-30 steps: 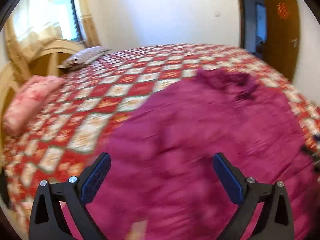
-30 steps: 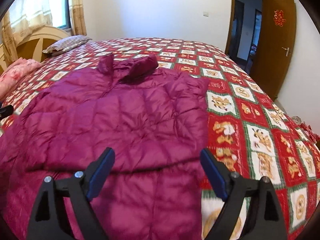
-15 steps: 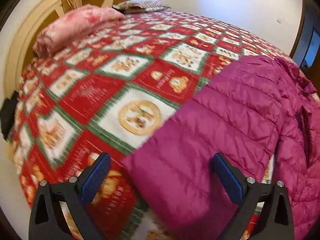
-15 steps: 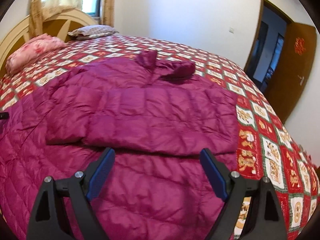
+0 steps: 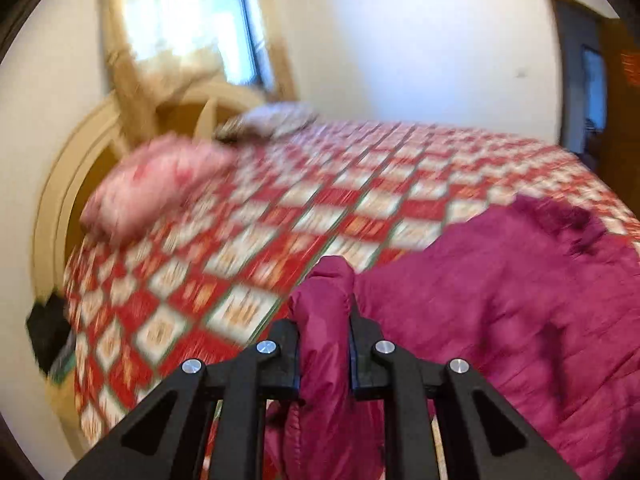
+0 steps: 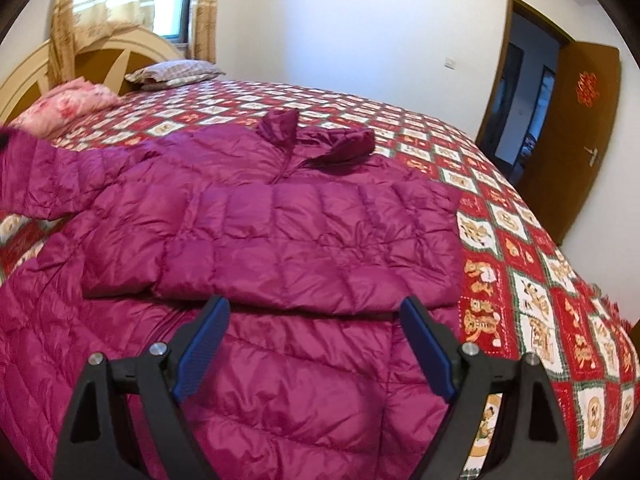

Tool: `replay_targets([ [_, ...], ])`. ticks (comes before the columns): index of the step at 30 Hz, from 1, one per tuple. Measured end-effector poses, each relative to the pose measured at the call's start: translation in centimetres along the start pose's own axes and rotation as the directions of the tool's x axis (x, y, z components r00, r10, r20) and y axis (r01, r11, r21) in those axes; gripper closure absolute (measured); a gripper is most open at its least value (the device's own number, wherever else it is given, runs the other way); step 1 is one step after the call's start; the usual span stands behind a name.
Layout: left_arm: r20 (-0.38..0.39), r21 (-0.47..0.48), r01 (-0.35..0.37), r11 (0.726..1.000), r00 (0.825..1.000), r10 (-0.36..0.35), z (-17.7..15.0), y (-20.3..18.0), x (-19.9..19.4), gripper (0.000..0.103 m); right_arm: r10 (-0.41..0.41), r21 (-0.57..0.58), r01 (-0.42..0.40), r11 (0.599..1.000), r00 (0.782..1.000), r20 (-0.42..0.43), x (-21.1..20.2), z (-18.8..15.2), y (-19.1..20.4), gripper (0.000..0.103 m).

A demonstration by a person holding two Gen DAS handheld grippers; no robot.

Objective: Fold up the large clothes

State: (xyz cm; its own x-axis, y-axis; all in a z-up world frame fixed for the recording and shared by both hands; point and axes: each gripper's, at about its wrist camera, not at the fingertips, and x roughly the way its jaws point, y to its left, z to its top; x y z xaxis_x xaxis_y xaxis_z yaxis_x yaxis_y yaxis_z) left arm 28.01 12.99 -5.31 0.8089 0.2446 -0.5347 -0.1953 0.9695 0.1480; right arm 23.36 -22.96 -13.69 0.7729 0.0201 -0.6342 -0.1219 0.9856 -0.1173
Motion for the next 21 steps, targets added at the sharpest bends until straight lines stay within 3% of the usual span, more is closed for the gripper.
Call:
replay_targets([
  [7,0.07,0.126,0.187,0.974,0.978,-0.197,2.1,-11.5,-1.8,0.087,0.015,0.065,-0.015,0.998,1.0,-0.004,0.0,-0.5,-1.3,0.014],
  [11,0.053,0.199,0.302,0.932,0.947,-0.318,1.2,-18.5,-1.8,0.087,0.016,0.091,-0.015,0.996,1.0,-0.012,0.0,-0.9,-2.3,0.014],
  [15,0.029,0.271,0.371,0.888,0.919,-0.393,-0.2,-24.2,-2.0,0.084,0.027,0.137,-0.022,0.99,0.999,-0.035,0.6,-1.3,-3.5,0.014],
  [17,0.017,0.313,0.36,0.879,0.923,-0.384,-0.8,-26.4,-2.3,0.077,0.037,0.159,-0.028,0.987,0.998,-0.052,0.9,-1.6,-4.0,0.014],
  [18,0.022,0.322,0.35,0.88,0.926,-0.377,-0.8,-26.9,-2.4,0.065,0.044,0.17,-0.032,0.985,0.997,-0.064,1.2,-1.7,-4.2,0.014],
  [19,0.037,0.33,0.337,0.882,0.929,-0.369,-0.9,-27.3,-2.8,0.045,0.057,0.182,-0.042,0.982,0.995,-0.078,1.5,-1.8,-4.4,0.013],
  [21,0.094,0.335,0.322,0.886,0.924,-0.371,-0.8,-26.9,-3.8,0.022,0.067,0.199,-0.049,0.979,0.994,-0.089,1.6,-1.9,-4.7,0.007],
])
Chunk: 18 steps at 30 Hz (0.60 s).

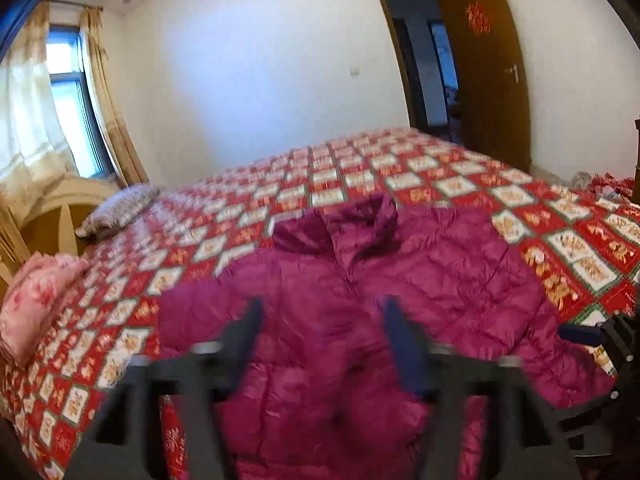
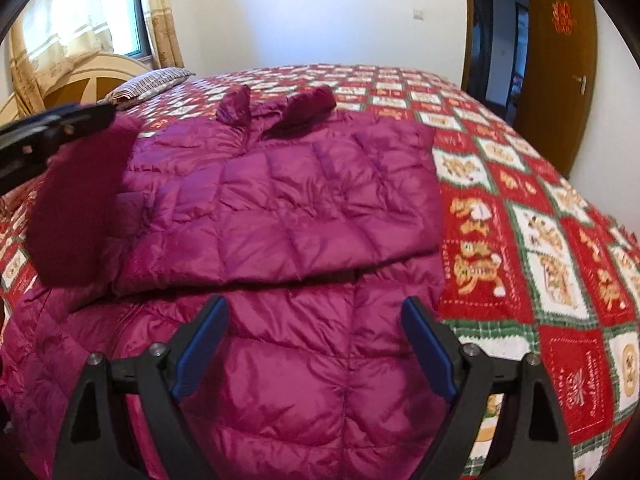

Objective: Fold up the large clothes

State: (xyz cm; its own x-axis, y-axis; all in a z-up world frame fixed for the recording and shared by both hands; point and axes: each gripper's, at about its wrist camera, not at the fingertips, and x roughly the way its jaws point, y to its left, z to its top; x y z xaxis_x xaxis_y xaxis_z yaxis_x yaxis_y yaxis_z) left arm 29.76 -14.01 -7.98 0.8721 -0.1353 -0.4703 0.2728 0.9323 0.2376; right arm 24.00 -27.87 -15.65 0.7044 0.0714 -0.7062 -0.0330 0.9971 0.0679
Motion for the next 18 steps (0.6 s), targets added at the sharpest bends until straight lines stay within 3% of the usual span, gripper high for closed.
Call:
replay_targets([
  [4,0.083,-0.023,-0.025,0.999,0.996,0.027,0.5,1.6,-1.9,0.013,0.027,0.02,-0.026,0.999,0.999,-0.02,0.1,0.3,-0.5,0.003],
  [8,0.07,-0.1,-0.06,0.993,0.995,0.067,-0.5,5.6,-2.4,0.012,0.042,0.012,-0.041,0.999,0.999,-0.01,-1.3,1.3,-0.4,0.003],
  [11,-0.024,-0.156,-0.159,0.975,0.987,0.157,-3.0,9.7,-0.5,0.012,0.091,0.035,-0.091,0.995,0.996,0.012,-2.4,2.5,-0.2,0.003],
  [15,-0.227,-0.227,-0.287,0.931,0.945,0.236,-7.5,14.5,3.3,0.012,0.161,0.057,-0.16,0.985,0.987,0.0,-1.3,4.3,1.2,0.005],
  [18,-0.332,-0.291,-0.319,0.902,0.918,0.217,-10.7,17.0,5.1,0.012,0.228,0.059,-0.224,0.973,0.972,-0.054,1.3,4.9,3.1,0.02],
])
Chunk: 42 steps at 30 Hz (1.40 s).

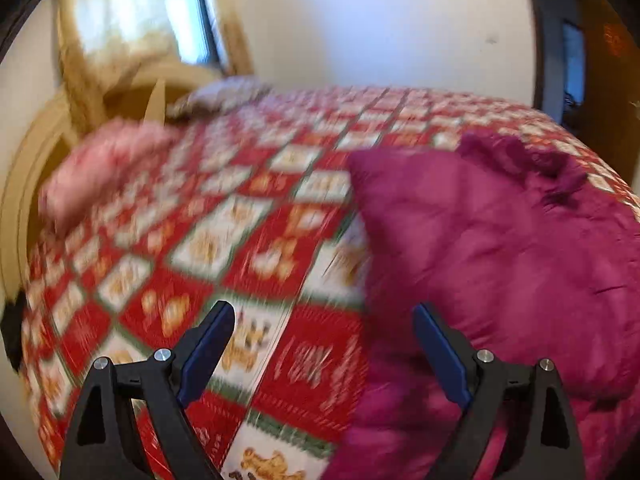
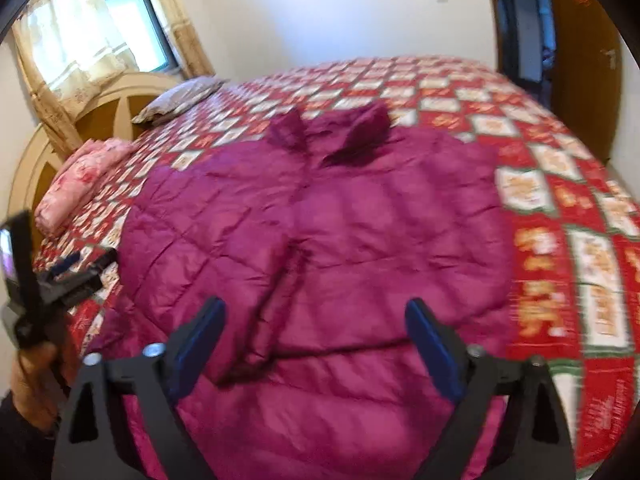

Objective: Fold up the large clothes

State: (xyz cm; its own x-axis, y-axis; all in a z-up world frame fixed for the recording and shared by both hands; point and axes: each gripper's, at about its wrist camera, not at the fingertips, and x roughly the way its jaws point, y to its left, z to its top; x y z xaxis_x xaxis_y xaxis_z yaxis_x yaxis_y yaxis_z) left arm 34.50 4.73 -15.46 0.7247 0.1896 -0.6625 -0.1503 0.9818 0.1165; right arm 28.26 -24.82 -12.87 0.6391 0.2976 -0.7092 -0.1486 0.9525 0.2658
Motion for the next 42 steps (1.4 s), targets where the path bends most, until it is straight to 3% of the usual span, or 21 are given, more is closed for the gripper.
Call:
replay_targets([
  [2,-0.038,-0.028,-0.018,0.999,0.999,0.017,-0.9,0.8,1.3,0.012,0.055,0.017,-0.054,0.998,0.997,-0.052,1.7,0.1,0.7,0.032],
  [3,-0.05,-0.029,-0.025,0.999,0.998,0.023,-1.2,0.8,1.8,0.012,0.081,0.017,-0.08,0.997,0.994,-0.078,2.7,0.0,1.2,0.048],
  [4,-0.063,-0.025,-0.039,0.999,0.997,0.037,-1.5,0.8,2.4,0.012,0.094,0.008,-0.094,0.996,0.992,-0.088,3.2,0.0,1.7,0.072],
  [5,-0.076,-0.02,-0.056,0.998,0.996,0.055,-1.7,0.7,2.9,0.012,0.094,0.001,-0.094,0.996,0.992,-0.088,3.3,-0.2,2.0,0.08],
  [7,-0.105,-0.032,-0.056,0.998,0.993,0.052,-2.3,1.0,3.7,0.012,0.07,-0.014,-0.071,0.997,0.995,-0.075,2.9,-0.4,2.4,0.085],
  [12,-0.129,-0.063,-0.025,0.998,0.991,0.017,-2.6,1.8,4.2,0.012,-0.051,-0.01,0.051,0.999,0.999,-0.007,0.4,-0.8,0.8,0.087],
  [17,-0.172,-0.002,0.017,1.0,0.985,-0.017,-1.7,1.2,3.3,0.012,-0.105,-0.009,0.105,0.994,0.994,-0.036,0.8,-1.4,-0.7,0.085],
  [19,-0.161,0.016,0.048,0.999,0.986,-0.044,-0.6,1.0,2.1,0.012,-0.091,-0.012,0.091,0.996,0.995,-0.031,0.6,-1.5,-0.7,0.072],
  [21,-0.129,0.019,0.073,0.997,0.989,-0.07,0.9,1.0,0.7,0.012,-0.114,-0.013,0.114,0.993,0.993,-0.011,0.0,-1.3,-0.7,0.042],
  [23,-0.099,0.007,0.111,0.994,0.989,-0.11,2.7,0.5,-0.8,0.012,-0.113,0.022,0.112,0.993,0.993,0.031,-1.3,-1.0,-1.0,0.043],
  [27,-0.024,-0.002,0.168,0.986,0.985,-0.168,5.4,-2.0,-2.6,0.012,-0.15,0.05,0.145,0.988,0.983,0.109,-3.4,0.4,-0.6,0.076],
  [28,-0.009,0.007,0.181,0.983,0.983,-0.181,5.8,-3.1,-2.6,0.012,-0.147,0.047,0.143,0.989,0.981,0.123,-3.5,0.9,-0.3,0.079],
  [30,0.01,0.043,0.193,0.98,0.981,-0.193,6.0,-5.3,-1.6,0.012,-0.129,0.034,0.126,0.991,0.983,0.132,-2.9,1.8,0.3,0.079],
  [32,0.019,0.1,0.118,0.988,0.993,-0.12,5.4,-7.5,0.4,0.012,-0.087,0.019,0.085,0.996,0.989,0.117,-1.3,2.4,0.9,0.079],
  [36,-0.025,0.156,0.009,0.988,1.0,-0.006,3.2,-8.9,4.9,0.012,-0.1,-0.012,0.101,0.995,0.993,0.058,2.7,1.9,1.4,0.079],
  [42,-0.078,0.098,0.074,0.992,0.995,-0.067,2.5,-7.8,6.5,0.012,-0.116,-0.02,0.117,0.993,0.993,0.023,5.5,0.1,0.8,0.079],
])
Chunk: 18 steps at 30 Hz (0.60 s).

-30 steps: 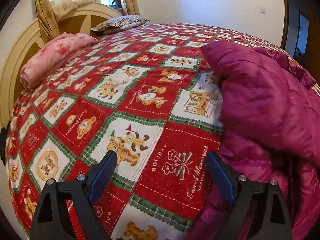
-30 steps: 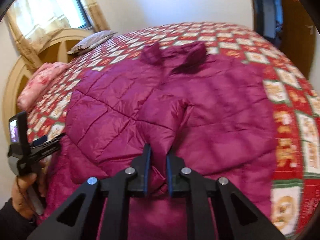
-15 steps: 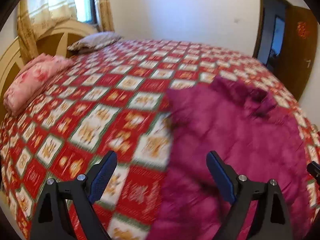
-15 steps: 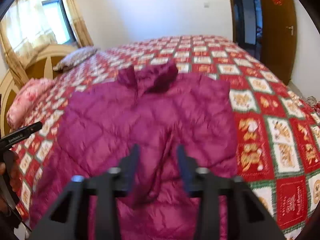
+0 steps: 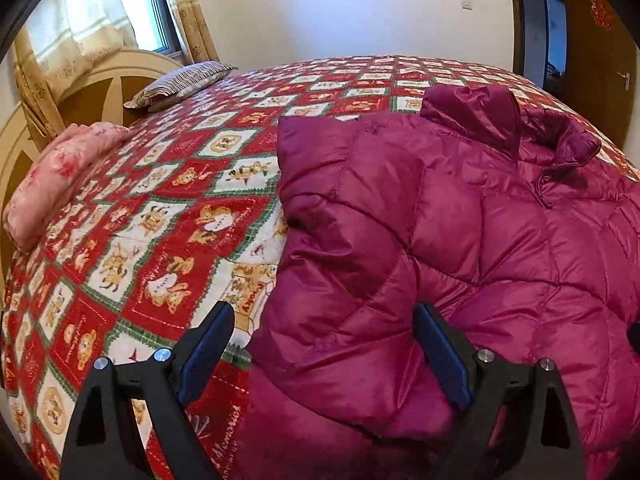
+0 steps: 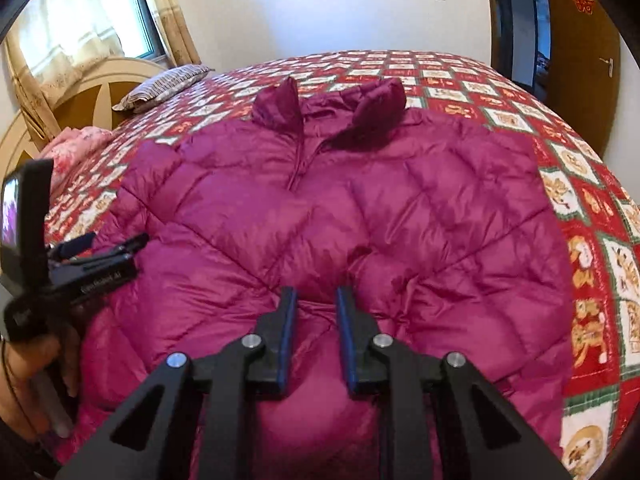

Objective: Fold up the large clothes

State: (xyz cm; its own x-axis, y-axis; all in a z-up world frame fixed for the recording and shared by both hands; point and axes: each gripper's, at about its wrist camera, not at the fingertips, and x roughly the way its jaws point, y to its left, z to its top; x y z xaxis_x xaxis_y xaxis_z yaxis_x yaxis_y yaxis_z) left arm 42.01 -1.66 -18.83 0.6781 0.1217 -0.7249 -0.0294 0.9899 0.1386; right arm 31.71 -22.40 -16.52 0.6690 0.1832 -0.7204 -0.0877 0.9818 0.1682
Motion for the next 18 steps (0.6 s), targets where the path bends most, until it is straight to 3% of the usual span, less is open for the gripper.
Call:
replay_targets([
  [18,-0.048,-0.009,0.016,1.0,0.999,-0.016,0.4,0.0,0.1,0.011,-0.02,-0.03,0.02,0.999,1.0,-0.012,0.5,-0.5,0.3,0.08],
])
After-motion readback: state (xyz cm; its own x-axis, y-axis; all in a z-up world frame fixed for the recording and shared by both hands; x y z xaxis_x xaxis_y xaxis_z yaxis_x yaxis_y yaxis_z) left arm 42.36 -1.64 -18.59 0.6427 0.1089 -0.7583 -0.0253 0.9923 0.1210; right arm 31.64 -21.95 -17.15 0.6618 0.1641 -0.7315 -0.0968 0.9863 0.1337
